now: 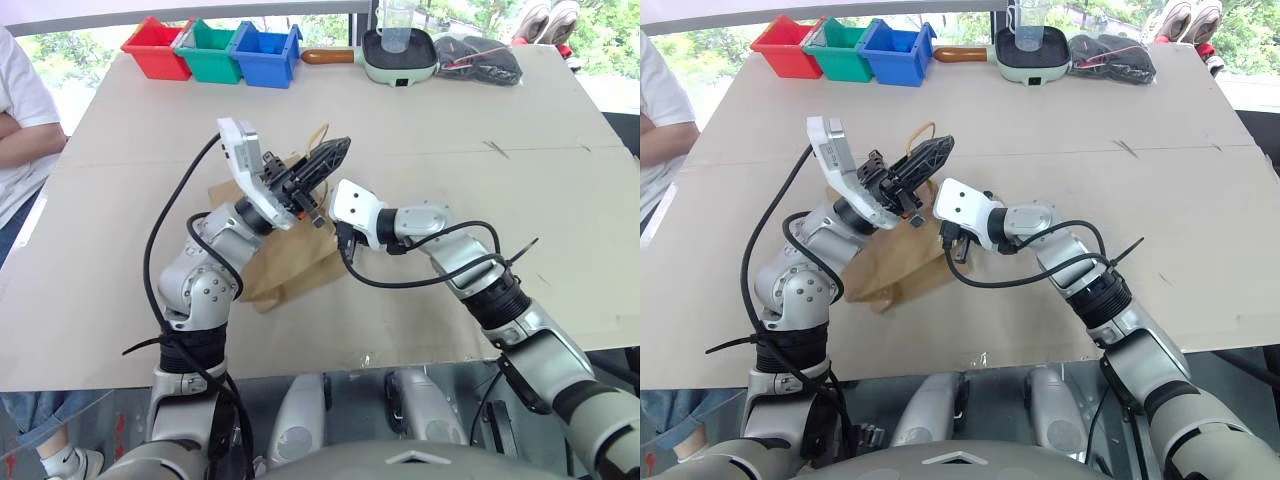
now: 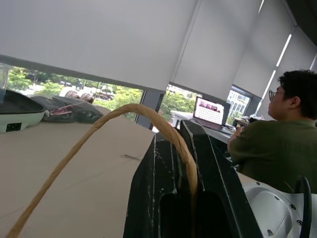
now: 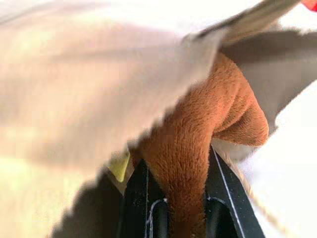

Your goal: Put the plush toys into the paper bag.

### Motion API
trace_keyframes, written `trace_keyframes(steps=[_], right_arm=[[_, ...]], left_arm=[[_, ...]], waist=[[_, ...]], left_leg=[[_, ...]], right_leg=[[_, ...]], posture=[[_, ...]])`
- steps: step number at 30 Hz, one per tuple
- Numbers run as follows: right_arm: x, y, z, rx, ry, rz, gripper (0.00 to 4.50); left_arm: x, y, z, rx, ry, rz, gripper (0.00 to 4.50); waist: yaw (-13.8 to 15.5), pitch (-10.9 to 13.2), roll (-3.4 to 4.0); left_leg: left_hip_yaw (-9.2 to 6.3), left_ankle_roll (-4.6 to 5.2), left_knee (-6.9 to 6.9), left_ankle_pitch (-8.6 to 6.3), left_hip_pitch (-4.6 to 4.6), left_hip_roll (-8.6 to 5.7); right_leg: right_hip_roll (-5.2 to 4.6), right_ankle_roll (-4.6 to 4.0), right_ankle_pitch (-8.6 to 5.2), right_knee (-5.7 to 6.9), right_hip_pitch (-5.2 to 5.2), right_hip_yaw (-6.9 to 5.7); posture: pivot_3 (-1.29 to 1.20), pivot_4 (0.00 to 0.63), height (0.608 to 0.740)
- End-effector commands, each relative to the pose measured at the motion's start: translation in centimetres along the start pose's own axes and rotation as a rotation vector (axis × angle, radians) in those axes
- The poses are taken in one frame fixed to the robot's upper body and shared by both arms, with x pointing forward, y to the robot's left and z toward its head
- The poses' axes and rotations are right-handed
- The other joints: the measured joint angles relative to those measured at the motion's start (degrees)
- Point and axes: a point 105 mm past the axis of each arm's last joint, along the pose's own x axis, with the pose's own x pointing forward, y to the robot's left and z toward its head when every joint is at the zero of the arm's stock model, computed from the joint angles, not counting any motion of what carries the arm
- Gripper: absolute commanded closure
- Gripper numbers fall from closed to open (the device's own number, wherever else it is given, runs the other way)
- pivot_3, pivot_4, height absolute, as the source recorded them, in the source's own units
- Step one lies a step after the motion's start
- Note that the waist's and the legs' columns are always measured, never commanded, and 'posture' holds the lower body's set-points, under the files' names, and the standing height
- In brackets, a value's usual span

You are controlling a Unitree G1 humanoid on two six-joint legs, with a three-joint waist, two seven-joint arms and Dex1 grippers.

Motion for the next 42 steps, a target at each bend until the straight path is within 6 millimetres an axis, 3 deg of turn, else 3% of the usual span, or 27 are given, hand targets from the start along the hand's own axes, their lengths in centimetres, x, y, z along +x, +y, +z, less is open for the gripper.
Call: trace_keyframes(steps=[1, 10, 13, 16, 20, 23, 26, 36, 40, 42], right_arm=[[-1.2, -0.6, 1.4, -0.031, -0.040, -0.029, 4.48], [-8.5, -4.5, 2.3, -0.034, -0.004, -0.238, 4.48], [-11.8, -6.1, 2.7, -0.082, 0.050, -0.299, 4.48], [-13.2, -6.2, 3.2, -0.110, 0.080, -0.285, 4.48], [-13.1, -5.2, 3.4, -0.155, 0.103, -0.211, 4.48], [-12.7, -4.8, 3.8, -0.173, 0.096, -0.179, 4.48], [-11.4, -4.6, 5.8, -0.228, 0.047, -0.121, 4.48], [-7.9, -3.3, 7.4, -0.434, 0.064, 0.071, 4.48], [-7.3, -2.8, 7.4, -0.468, 0.097, 0.171, 4.48], [-7.2, -2.1, 6.7, -0.498, 0.132, 0.238, 3.73]], left_arm=[[-0.1, -0.4, 2.7, 0.028, -0.113, 0.000, 4.50], [3.3, -1.4, 6.5, -0.025, -0.292, -0.062, 4.50], [2.6, -1.8, 7.8, -0.038, -0.333, -0.058, 4.50], [0.3, -1.2, 6.3, -0.030, -0.263, 0.022, 4.50], [-3.0, -1.1, 3.6, -0.020, -0.148, 0.097, 4.50], [-4.0, -1.6, 3.2, -0.035, -0.134, 0.118, 4.50], [-5.2, -2.2, 3.1, -0.031, -0.127, 0.153, 4.50], [-5.7, -2.9, 2.8, -0.020, -0.120, 0.162, 4.50], [-5.7, -2.9, 2.6, -0.020, -0.121, 0.164, 4.50], [-5.7, -3.0, 2.5, -0.020, -0.124, 0.166, 4.50]], waist=[[0.1, 0.0, 0.00], [1.2, 0.0, -0.04], [1.1, 0.0, -0.03], [0.6, 0.0, -0.03], [-0.4, 0.0, -0.02], [0.0, 0.0, -0.02], [0.1, 0.0, -0.03], [0.1, 0.0, -0.03], [0.1, 0.0, -0.02], [0.2, 0.0, -0.02]], left_leg=[[-0.01, 0.00, 0.00, 0.00, 0.00, 0.00], [-0.03, 0.01, 0.12, 0.00, -0.06, -0.07], [-0.03, 0.01, 0.07, 0.00, -0.03, -0.06], [-0.01, 0.01, 0.06, 0.00, -0.02, -0.04], [0.02, 0.01, -0.08, 0.00, 0.09, 0.00], [0.02, 0.01, -0.04, 0.00, 0.03, 0.02], [0.07, 0.01, 0.06, -0.01, 0.00, -0.03], [0.01, 0.01, 0.05, 0.00, 0.03, -0.04], [-0.01, 0.01, 0.04, 0.00, 0.03, -0.02], [-0.02, 0.01, 0.04, 0.00, 0.02, -0.03]], right_leg=[[0.00, 0.00, 0.00, 0.00, 0.00, 0.00], [-0.06, 0.02, 0.01, 0.00, 0.02, -0.05], [-0.04, 0.01, 0.01, 0.00, 0.01, -0.02], [-0.03, 0.01, 0.01, 0.00, 0.00, 0.00], [0.01, 0.01, -0.01, -0.03, 0.00, 0.12], [0.01, 0.01, -0.01, -0.02, -0.02, 0.07], [-0.06, 0.02, 0.00, -0.02, -0.01, 0.10], [-0.06, 0.02, 0.00, -0.01, 0.01, 0.02], [-0.05, 0.01, 0.00, 0.01, 0.01, 0.00], [-0.07, 0.01, 0.00, -0.01, 0.01, -0.02]], posture=[[0.00, 0.150, 0.740], [0.00, 0.150, 0.740], [0.00, 0.150, 0.740], [0.00, 0.150, 0.740], [0.00, 0.150, 0.740], [0.00, 0.150, 0.740], [0.00, 0.150, 0.740], [0.00, 0.150, 0.740], [0.00, 0.150, 0.740], [0.00, 0.150, 0.740]])
